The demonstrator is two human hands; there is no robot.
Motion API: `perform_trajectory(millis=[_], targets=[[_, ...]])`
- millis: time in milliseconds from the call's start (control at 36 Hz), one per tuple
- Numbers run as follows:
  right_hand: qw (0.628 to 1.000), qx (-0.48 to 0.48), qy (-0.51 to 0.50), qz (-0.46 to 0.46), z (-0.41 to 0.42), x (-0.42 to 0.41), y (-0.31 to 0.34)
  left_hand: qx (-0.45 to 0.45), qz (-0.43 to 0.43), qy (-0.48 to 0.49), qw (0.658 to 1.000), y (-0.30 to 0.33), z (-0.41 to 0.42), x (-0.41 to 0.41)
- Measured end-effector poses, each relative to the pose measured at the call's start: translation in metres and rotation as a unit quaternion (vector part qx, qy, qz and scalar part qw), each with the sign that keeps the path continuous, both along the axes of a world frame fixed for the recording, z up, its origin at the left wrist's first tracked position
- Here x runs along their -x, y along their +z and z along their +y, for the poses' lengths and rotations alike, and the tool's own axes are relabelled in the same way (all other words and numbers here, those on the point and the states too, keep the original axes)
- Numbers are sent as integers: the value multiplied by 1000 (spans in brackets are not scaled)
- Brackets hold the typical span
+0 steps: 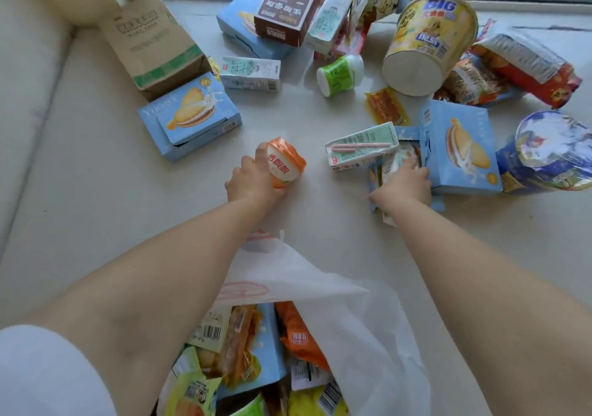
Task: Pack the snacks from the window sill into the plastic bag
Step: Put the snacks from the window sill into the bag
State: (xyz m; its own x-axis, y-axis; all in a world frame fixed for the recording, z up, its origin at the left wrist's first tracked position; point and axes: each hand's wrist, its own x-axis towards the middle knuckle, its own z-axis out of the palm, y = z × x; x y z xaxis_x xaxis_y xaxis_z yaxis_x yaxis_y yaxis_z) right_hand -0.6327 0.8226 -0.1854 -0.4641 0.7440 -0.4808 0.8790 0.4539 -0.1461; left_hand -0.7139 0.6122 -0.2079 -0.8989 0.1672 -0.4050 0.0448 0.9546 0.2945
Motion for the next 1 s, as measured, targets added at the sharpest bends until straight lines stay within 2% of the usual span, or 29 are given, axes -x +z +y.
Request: perform_trajectory(millis=[111,250,389,528,611,694,750,833,917,1000], targets=[[994,64,-16,91,0,-16,14,-56,-45,64,995,10,-7,-1],[958,156,-104,216,-11,-47,42,-99,2,76,992,40,-10,-21],[879,280,-227,312,-38,-78,62,-188,34,78,978,84,-17,-53],[853,356,-174,338,-71,-112,82,-283,63,83,953,124,-42,-104],[795,433,-193,378,-91,-127,98,-351,58,115,928,135,-61,-136],[742,491,-196,413,-108,-139,114,-366,63,121,920,137,-83,-163],[756,496,-155,399,-120,-148,122,-344,76,104,930,133,-100,-178],[811,466,-86,344,-137,-163,122,-278,106,71,952,123,-124,-201],[852,434,-19,292,-152,-173,119,-220,90,30,971,111,-147,-222],[913,331,135,197,-167,-184,116,-147,70,-43,986,101,-162,-230]])
